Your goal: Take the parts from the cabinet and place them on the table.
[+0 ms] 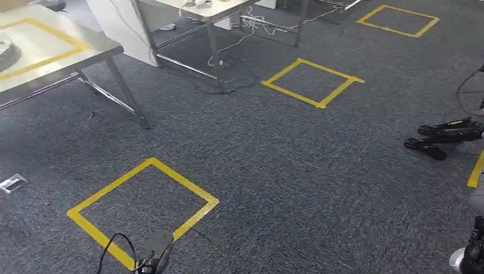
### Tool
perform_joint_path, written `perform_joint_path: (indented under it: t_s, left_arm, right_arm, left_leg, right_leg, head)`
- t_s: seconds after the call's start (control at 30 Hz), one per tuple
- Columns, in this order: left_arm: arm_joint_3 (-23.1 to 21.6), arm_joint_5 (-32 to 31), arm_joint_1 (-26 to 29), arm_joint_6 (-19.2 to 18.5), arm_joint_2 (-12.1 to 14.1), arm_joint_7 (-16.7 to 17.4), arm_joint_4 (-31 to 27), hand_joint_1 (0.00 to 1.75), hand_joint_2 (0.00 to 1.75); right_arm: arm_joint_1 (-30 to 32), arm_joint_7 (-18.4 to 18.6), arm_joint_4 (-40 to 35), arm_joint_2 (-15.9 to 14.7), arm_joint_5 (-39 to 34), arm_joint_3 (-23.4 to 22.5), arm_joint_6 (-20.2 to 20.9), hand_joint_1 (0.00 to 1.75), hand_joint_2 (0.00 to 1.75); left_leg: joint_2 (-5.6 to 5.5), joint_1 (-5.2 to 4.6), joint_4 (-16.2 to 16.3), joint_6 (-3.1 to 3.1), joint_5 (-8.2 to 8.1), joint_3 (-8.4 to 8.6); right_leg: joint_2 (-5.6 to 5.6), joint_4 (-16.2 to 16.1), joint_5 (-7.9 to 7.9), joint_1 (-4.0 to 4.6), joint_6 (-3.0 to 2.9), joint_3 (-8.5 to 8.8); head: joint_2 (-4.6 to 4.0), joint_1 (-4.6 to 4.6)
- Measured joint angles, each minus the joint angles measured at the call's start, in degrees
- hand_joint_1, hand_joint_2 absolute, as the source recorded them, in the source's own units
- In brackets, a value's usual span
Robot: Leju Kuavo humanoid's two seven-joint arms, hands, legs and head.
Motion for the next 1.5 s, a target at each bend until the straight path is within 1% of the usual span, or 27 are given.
perform_joint_path:
  t_s: [0.07,0.1,0.17,0.2,0.33,0.43,0.5,0.53,0.57,0.63,0.67,0.7,0.83,0.87,0.9,0.93,1.0,1.03,1.07,1.13,1.17,1.2,1.23,1.27,1.37,1.43,1.5]
  left_arm:
    - [0.0,-0.02,0.0,0.0,0.0,0.0,-0.02,0.0,0.0]
    - [0.0,-0.02,-0.06,0.0,-0.04,0.0,-0.02,0.0,0.0]
    - [0.0,-0.09,-0.07,0.02,-0.11,0.0,-0.02,0.0,0.0]
    - [0.0,-0.24,-0.11,0.09,-0.02,0.02,-0.02,0.0,0.0]
    - [0.0,-1.07,-0.5,0.26,-0.09,0.76,-0.02,0.0,0.0]
    - [0.0,-1.68,-1.2,0.44,-0.26,1.6,-0.02,0.0,0.0]
    - [0.0,-1.84,-1.11,0.46,-0.33,1.88,-0.02,0.0,0.0]
    - [-0.02,-1.84,-1.05,0.5,-0.37,1.97,-0.02,0.0,0.0]
    - [-0.02,-1.84,-1.05,0.55,-0.39,2.01,-0.02,0.0,0.0]
    - [-0.02,-1.84,-1.18,0.55,-0.39,2.01,-0.02,0.0,0.0]
    - [-0.02,-1.84,-1.26,0.55,-0.37,2.01,-0.02,0.0,0.0]
    - [-0.02,-1.81,-1.28,0.57,-0.13,1.99,-0.02,0.0,0.0]
    - [-0.02,-1.66,-1.52,0.55,-0.35,1.84,-0.02,0.0,0.0]
    - [-0.02,-1.66,-1.63,0.55,-0.53,1.84,-0.02,0.0,0.0]
    - [-0.02,-1.64,-1.74,0.57,-0.46,1.79,-0.04,0.0,0.0]
    - [-0.02,-1.64,-1.74,0.55,-0.48,1.79,-0.04,0.0,0.0]
    - [-0.02,-1.64,-1.56,0.57,-0.46,1.79,-0.02,0.0,0.0]
    - [-0.02,-1.64,-1.48,0.55,-0.46,1.79,-0.02,0.0,0.0]
    - [-0.02,-1.64,-1.44,0.55,-0.46,1.79,-0.02,0.0,0.0]
    - [-0.02,-1.64,-1.48,0.55,-0.52,1.79,-0.02,0.0,0.0]
    - [-0.02,-1.64,-1.5,0.55,-0.57,1.79,-0.04,0.0,0.0]
    - [-0.02,-1.64,-1.5,0.57,-0.53,1.79,-0.02,0.0,0.0]
    - [-0.02,-1.64,-1.57,0.57,-0.44,1.79,-0.02,0.0,0.0]
    - [-0.02,-1.64,-1.61,0.57,-0.52,1.79,-0.02,0.0,0.0]
    - [-0.02,-1.49,-1.62,0.55,-0.48,1.79,-0.02,0.0,0.0]
    - [-0.02,-1.38,-1.77,0.57,-0.48,1.62,-0.02,0.0,0.0]
    - [-0.02,-1.27,-1.49,0.57,-0.55,1.62,-0.02,0.0,0.0]
  right_arm:
    - [-0.01,0.02,0.07,0.0,0.0,0.22,-0.02,0.0,0.0]
    - [-0.01,0.0,0.07,0.0,0.0,0.28,-0.04,0.0,0.0]
    - [-0.09,-0.13,0.04,0.0,0.0,0.44,-0.15,0.0,0.0]
    - [-0.1,-0.22,0.05,0.0,0.0,0.55,-0.24,0.0,0.0]
    - [0.48,-0.57,0.02,0.0,0.0,0.61,-1.48,0.0,0.0]
    - [0.85,-0.98,-0.55,0.0,0.0,0.42,-2.45,0.0,0.0]
    - [1.16,-1.14,-0.61,0.0,0.0,0.44,-2.6,0.0,0.0]
    - [1.52,-1.16,-0.61,0.0,0.0,0.48,-2.64,0.0,0.0]
    - [1.79,-1.16,-0.61,0.0,0.0,0.48,-2.75,0.0,0.0]
    - [1.88,-1.25,-0.85,0.0,0.0,0.46,-2.97,0.0,0.0]
    - [1.88,-1.36,-1.07,0.0,0.0,0.48,-3.04,0.0,0.0]
    - [1.85,-1.46,-1.11,0.0,0.09,0.5,-3.06,0.0,0.0]
    - [2.31,-1.53,-1.44,0.0,0.15,0.66,-3.17,0.0,0.0]
    - [2.42,-1.53,-1.53,-0.02,0.15,0.61,-3.21,0.0,0.0]
    - [2.51,-1.62,-1.62,-0.02,0.2,0.61,-3.21,0.0,0.0]
    - [2.48,-1.57,-1.62,-0.02,0.22,0.59,-3.21,0.0,0.0]
    - [2.61,-1.55,-1.66,0.0,0.22,0.79,-3.21,0.0,0.0]
    - [2.61,-1.55,-1.66,0.0,0.22,0.79,-3.21,0.0,0.0]
    - [2.63,-1.55,-1.66,0.0,0.22,0.79,-3.23,0.0,0.0]
    - [2.63,-1.55,-1.66,0.0,0.22,0.79,-3.21,0.0,0.0]
    - [2.62,-1.55,-1.68,0.0,0.22,0.79,-3.21,0.0,0.0]
    - [2.57,-1.57,-1.68,0.0,0.24,0.79,-3.21,0.0,0.0]
    - [2.56,-1.57,-1.73,0.0,0.24,0.81,-3.21,0.0,0.0]
    - [2.58,-1.58,-1.84,0.0,0.24,0.79,-3.23,0.0,0.0]
    - [2.54,-1.6,-1.86,0.0,0.24,0.81,-3.3,0.0,0.0]
    - [2.41,-1.66,-1.84,0.09,0.24,0.79,-3.3,0.0,0.0]
    - [2.39,-1.68,-1.84,0.24,0.24,0.85,-3.21,0.0,0.0]
  left_leg:
    - [1.45,0.0,0.05,-0.2,-0.18,0.12]
    - [2.2,0.03,0.12,-0.34,-0.34,0.29]
    - [3.41,0.0,0.5,-0.95,-0.94,0.73]
    - [3.82,-0.51,0.73,-1.3,-1.18,0.71]
    - [6.01,-0.39,0.89,-2.04,-1.48,1.1]
    - [-0.19,0.04,9.12,-2.73,-6.8,-2.41]
    - [-1.24,0.01,19.19,-2.7,-10.63,-7.28]
    - [-1.33,-0.04,21.5,-2.57,-10.61,-8.72]
    - [-1.41,-0.1,20.32,-2.26,-9.06,-8.51]
    - [-2.29,-0.18,11.26,-1.47,-3.64,-4.75]
    - [-3.89,-0.23,5.71,-1.02,-0.99,-2.23]
    - [-6.91,-0.26,2.1,-0.56,-0.64,-0.69]
    - [-4.47,-0.41,0.82,-0.63,-0.45,-0.18]
    - [-3.44,0.32,-0.28,-0.38,0.0,0.21]
    - [-2.98,0.04,-0.63,-0.23,0.12,0.58]
    - [-2.13,-0.03,-0.68,-0.02,0.01,0.66]
    - [-0.64,-0.2,-0.58,-0.02,-0.12,0.7]
    - [0.19,-0.19,-0.54,-0.07,-0.24,0.68]
    - [0.95,-0.17,-0.51,-0.15,-0.32,0.74]
    - [2.34,-0.11,-0.28,-0.51,-0.73,0.98]
    - [3.0,-0.07,-0.05,-0.78,-1.07,1.17]
    - [3.53,-0.22,0.22,-1.2,-1.41,1.35]
    - [3.89,-0.75,0.63,-1.5,-1.66,1.23]
    - [4.44,-0.79,0.75,-1.66,-1.71,1.17]
    - [6.48,-0.66,1.06,-2.29,-2.33,1.39]
    - [1.32,-0.17,5.79,-2.78,-5.51,-0.36]
    - [-0.78,-0.16,15.79,-2.79,-9.65,-5.33]
  right_leg:
    - [-0.23,-1.13,1.84,-0.27,0.15,0.72]
    - [-0.67,-6.08,4.48,-0.35,0.17,3.5]
    - [-4.16,-17.28,8.32,-0.32,0.21,9.42]
    - [-4.97,-17.92,7.57,0.45,-0.08,9.78]
    - [-1.62,-18.23,8.2,0.31,-1.79,9.41]
    - [-0.13,-18.42,8.59,0.0,-2.55,9.37]
    - [1.31,-18.4,8.65,0.14,-2.78,9.24]
    - [2.27,-18.38,8.68,0.23,-2.83,9.24]
    - [3.2,-18.37,8.7,0.33,-2.85,9.29]
    - [4.91,-18.34,8.72,0.4,-2.84,9.44]
    - [5.64,-18.35,8.75,0.38,-2.79,9.57]
    - [6.26,-18.32,8.79,0.43,-2.65,9.39]
    - [9.19,-18.75,9.28,-0.04,-1.31,8.75]
    - [8.47,-17.93,8.63,0.15,-1.28,8.56]
    - [3.77,-16.12,7.33,0.95,-1.1,7.8]
    - [1.59,-12.21,4.88,0.78,-0.83,5.97]
    - [0.3,-3.0,0.79,0.32,-0.38,1.75]
    - [0.1,-0.36,0.16,0.14,-0.23,0.51]
    - [-0.05,-0.56,0.94,-0.09,-0.09,0.63]
    - [-0.79,-8.23,5.3,-0.43,0.07,4.69]
    - [-2.3,-13.52,7.69,-0.45,0.11,7.57]
    - [-5.47,-17.36,7.73,-0.15,0.37,9.38]
    - [-6.36,-17.65,7.47,0.55,-0.1,9.53]
    - [-4.96,-17.64,7.66,0.21,-1.01,9.26]
    - [-2.66,-17.75,7.84,0.28,-1.96,9.38]
    - [-1.53,-17.77,8.01,0.19,-2.32,9.33]
    - [-0.15,-17.77,8.11,0.29,-2.76,9.22]
  head:
    - [0.0,0.02]
    - [0.0,0.02]
    - [0.0,0.02]
    - [0.0,0.07]
    - [0.0,-0.2]
    - [0.0,-0.79]
    - [0.0,-0.98]
    - [0.0,-1.03]
    - [0.0,-1.03]
    - [0.0,-1.05]
    - [0.0,-1.12]
    - [0.0,-1.03]
    - [0.0,-1.03]
    - [0.0,-0.92]
    - [0.0,-0.61]
    - [0.0,-0.28]
    - [0.0,-0.28]
    - [0.0,-0.24]
    - [0.0,-0.2]
    - [0.0,-0.2]
    - [0.0,-0.2]
    - [0.0,-0.18]
    - [0.0,0.04]
    - [0.0,-0.19]
    - [0.0,-0.22]
    - [0.0,-0.59]
    - [0.0,-0.92]
